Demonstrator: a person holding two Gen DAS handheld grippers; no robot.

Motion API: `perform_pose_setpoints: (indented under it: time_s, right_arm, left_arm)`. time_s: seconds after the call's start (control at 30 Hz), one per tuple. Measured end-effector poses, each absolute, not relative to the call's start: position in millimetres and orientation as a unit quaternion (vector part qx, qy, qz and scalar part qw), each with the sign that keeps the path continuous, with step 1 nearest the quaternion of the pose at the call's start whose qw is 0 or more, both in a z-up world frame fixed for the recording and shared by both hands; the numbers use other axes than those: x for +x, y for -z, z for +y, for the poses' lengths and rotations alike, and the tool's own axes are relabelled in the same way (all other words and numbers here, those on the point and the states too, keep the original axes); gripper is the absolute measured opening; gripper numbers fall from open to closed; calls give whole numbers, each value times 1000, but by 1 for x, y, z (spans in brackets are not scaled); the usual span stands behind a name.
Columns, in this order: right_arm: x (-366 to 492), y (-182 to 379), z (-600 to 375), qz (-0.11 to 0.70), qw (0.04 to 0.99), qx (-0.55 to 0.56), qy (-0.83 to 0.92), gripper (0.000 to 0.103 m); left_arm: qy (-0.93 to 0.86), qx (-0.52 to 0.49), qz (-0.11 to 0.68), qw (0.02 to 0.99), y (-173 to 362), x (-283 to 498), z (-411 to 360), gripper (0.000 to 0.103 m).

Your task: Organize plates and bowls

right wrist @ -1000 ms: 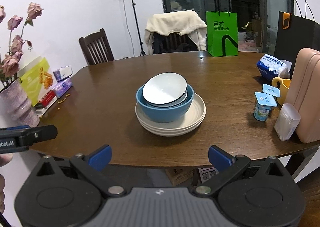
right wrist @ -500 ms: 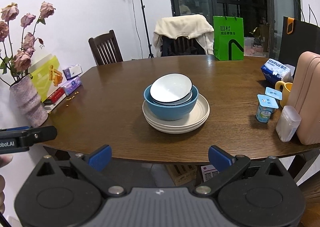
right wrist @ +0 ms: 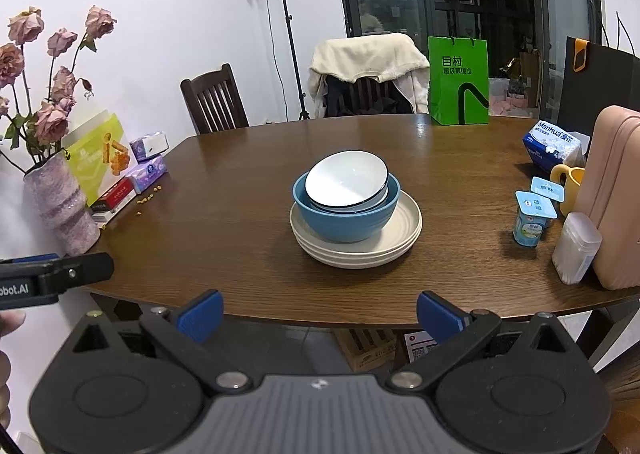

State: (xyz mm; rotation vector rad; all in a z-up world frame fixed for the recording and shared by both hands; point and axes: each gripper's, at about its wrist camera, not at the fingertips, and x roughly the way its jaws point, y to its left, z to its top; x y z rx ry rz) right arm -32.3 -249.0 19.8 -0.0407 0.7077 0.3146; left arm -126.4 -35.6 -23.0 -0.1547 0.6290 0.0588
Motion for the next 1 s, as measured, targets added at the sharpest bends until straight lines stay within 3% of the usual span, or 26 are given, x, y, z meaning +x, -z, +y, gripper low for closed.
perform_pose_setpoints:
  time_s: [1.0]
  right_arm:
    - [-39,-23,-245,343,926,-27,-157,103]
  left_arm:
    - [-20,-84,300,950,21,-137,-30,103]
